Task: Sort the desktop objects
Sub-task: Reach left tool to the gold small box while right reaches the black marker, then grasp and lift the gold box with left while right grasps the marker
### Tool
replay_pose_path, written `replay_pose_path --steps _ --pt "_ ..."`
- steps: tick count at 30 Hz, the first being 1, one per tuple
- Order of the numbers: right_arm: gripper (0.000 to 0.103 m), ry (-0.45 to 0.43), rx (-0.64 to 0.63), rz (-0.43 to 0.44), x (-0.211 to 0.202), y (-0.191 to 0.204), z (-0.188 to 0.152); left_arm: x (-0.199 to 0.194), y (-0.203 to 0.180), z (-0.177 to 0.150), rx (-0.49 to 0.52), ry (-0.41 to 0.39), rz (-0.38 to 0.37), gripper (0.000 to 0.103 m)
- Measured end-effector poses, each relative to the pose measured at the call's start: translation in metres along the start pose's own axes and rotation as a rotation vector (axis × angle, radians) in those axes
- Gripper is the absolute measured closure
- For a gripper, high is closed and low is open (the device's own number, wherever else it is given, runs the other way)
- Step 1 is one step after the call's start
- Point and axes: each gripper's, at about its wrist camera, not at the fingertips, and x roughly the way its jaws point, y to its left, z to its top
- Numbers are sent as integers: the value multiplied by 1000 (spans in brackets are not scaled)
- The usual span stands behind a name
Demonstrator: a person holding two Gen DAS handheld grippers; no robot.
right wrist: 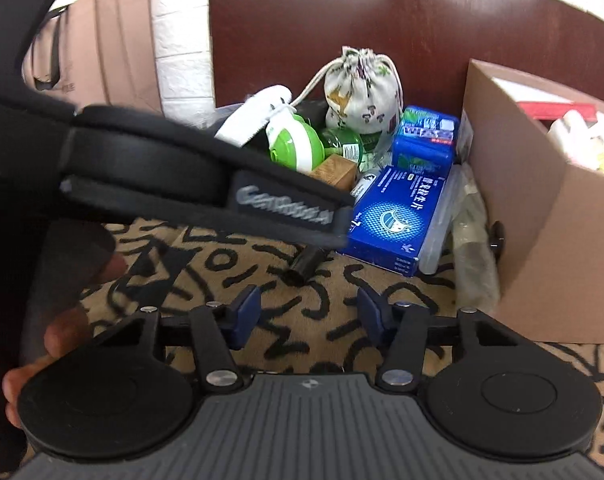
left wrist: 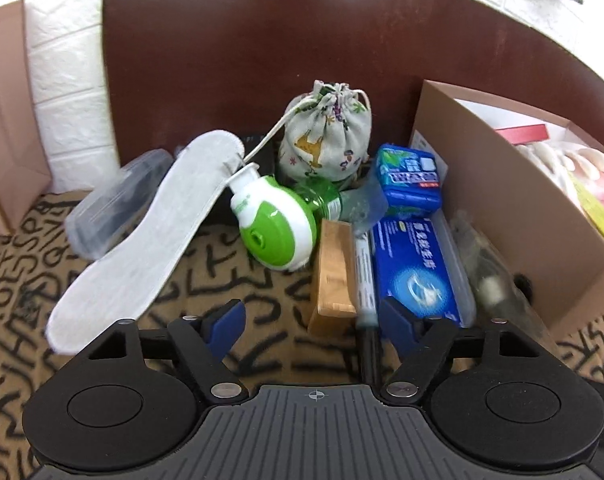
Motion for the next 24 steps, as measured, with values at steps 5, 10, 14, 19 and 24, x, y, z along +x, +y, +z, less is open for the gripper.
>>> replay_pose_path --steps 5,10,14,19,24 --pt "54 -15 17 -8 9 -7 3 25 11 14 -67 56 -37 49" --pt "73 -30 69 -5 8 -20 2 32 8 10 -64 63 -22 53" --pt "86 -28 67 0 5 -21 1 32 3 12 -65 66 4 58" --pt "87 -11 63 20 -6 -22 -3 20 2 8 -80 78 10 79" --pt "88 15 46 36 -25 -26 -12 -2 -1 -3 -105 86 2 82"
